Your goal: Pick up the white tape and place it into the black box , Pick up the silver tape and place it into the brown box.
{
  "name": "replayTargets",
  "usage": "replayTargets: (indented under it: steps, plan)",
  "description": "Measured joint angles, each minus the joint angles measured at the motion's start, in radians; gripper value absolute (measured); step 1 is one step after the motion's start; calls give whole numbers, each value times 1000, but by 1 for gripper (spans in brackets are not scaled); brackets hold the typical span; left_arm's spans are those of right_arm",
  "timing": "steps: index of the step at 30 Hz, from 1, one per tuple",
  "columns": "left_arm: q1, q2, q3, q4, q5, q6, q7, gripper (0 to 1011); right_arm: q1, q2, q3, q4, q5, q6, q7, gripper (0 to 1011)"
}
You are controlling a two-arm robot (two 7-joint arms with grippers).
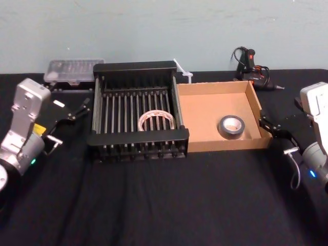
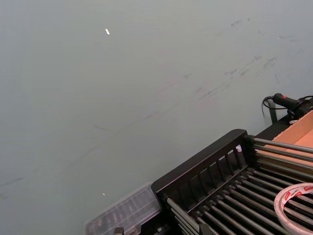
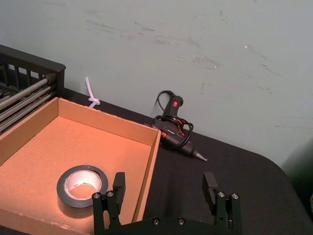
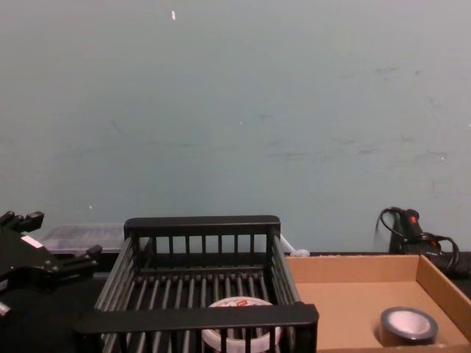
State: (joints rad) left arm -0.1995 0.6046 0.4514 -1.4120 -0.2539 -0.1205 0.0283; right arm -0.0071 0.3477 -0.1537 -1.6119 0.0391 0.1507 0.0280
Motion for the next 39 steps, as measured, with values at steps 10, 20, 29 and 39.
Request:
replayTargets:
  steps: [10, 20, 29, 39]
  plan:
    - [0, 0, 0, 0, 0, 0, 0, 1001, 0, 1, -1, 1, 0, -1, 0, 1002]
    - [0, 0, 0, 0, 0, 0, 0, 1001, 0, 2, -2, 2, 0, -2, 0, 1002]
    - [0, 0, 0, 0, 0, 0, 0, 1001, 0, 2, -2, 2, 0, -2, 0, 1002]
    - [0, 0, 0, 0, 0, 0, 0, 1001, 0, 2, -2, 2, 0, -2, 0, 1002]
